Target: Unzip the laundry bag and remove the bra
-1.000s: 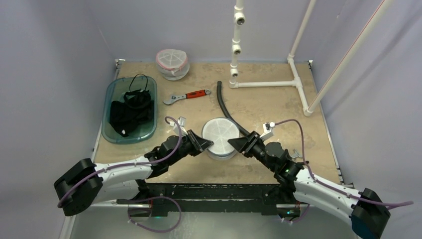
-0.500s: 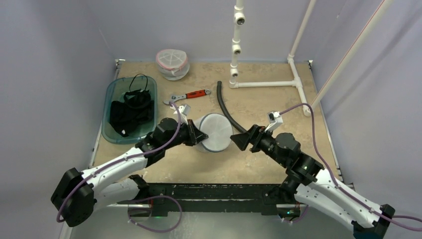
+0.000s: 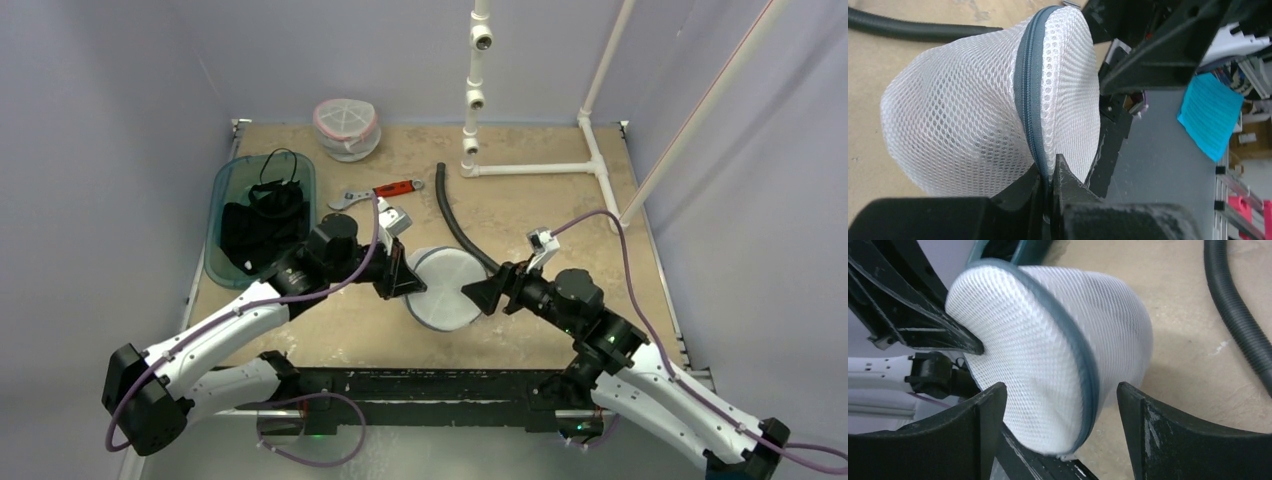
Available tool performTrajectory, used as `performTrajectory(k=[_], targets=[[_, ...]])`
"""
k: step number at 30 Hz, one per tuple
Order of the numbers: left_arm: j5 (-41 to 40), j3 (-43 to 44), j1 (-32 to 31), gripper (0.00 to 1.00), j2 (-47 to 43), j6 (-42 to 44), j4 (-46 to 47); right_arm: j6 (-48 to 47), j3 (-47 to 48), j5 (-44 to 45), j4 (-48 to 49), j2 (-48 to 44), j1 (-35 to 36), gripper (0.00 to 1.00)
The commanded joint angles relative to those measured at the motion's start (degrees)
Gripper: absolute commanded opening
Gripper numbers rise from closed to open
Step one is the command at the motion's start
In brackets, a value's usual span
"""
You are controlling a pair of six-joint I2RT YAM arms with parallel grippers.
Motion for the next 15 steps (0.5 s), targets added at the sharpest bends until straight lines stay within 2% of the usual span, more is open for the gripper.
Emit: performTrajectory(k=[1,5,8,15], targets=[[7.9,3.0,0.1,0.0,-0.6,6.6,-1.5,-2.0,-0.7,-10.0,7.3,-0.4,-3.8,0.8],[7.9,3.0,0.0,0.0,-2.0,7.5,-1.0,-0.3,-3.3,-18.4,10.5,-1.3,-9.3,0.61],[7.0,3.5,0.1,0.0,-2.2,8.1,-1.3,0.7,-3.5,-22.3,12.6,-0.5,-10.2,0.5],[6.0,4.7,0.1,0.0,-1.1,8.7,-0.9,0.7,-2.2,-28.5,14.6,4.2,-10.2,0.51]])
